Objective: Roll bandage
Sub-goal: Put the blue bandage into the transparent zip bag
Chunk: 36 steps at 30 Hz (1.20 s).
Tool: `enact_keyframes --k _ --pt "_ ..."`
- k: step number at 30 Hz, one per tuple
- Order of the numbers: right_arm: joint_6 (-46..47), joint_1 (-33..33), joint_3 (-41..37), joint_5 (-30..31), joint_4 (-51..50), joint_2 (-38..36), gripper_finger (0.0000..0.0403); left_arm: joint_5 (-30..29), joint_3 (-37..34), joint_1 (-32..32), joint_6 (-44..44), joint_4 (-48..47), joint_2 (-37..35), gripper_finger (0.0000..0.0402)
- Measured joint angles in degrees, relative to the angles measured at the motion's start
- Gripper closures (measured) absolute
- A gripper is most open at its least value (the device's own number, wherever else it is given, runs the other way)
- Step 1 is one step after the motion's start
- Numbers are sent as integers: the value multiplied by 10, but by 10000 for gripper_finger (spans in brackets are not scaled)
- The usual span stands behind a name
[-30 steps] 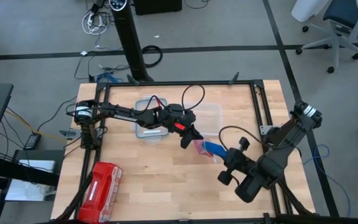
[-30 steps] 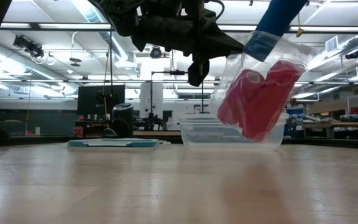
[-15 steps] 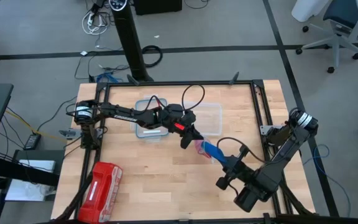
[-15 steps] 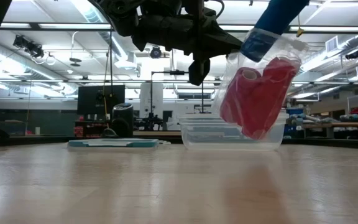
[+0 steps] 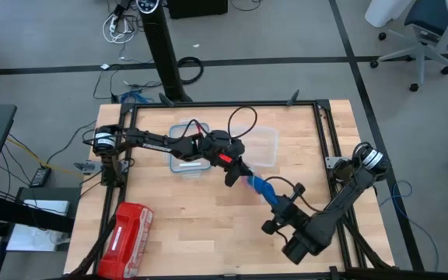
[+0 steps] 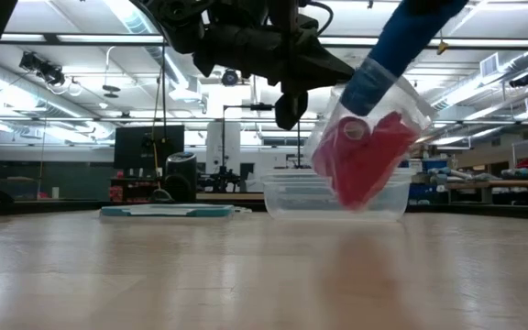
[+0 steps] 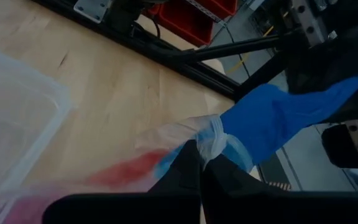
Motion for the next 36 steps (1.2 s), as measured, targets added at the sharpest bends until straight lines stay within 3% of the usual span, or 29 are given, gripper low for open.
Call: enact_keyframes --k 5,12,18,23,28,31,34,36 --pt "-4 -3 0 11 0 -2 403 0 0 0 2 -16 0 401" --pt "-30 -32 -24 -79 56 36 403 -6 0 -4 17 -46 0 401" --pt "-162 -40 -37 -106 176 46 401 -11 0 -4 21 -57 0 401" --pt "-179 -55 -38 -117 183 38 402 -14 0 -5 20 -52 0 401" --pt "-228 -84 -37 -186 187 39 400 -16 0 -11 20 -47 0 401" --pt "-308 -105 -37 -229 202 46 400 -16 0 -11 19 -44 0 401" --pt "-275 -119 -38 -211 189 43 401 -19 0 -11 19 -44 0 401" --pt "-327 -126 -37 -214 206 42 401 -20 0 -12 19 -45 0 401"
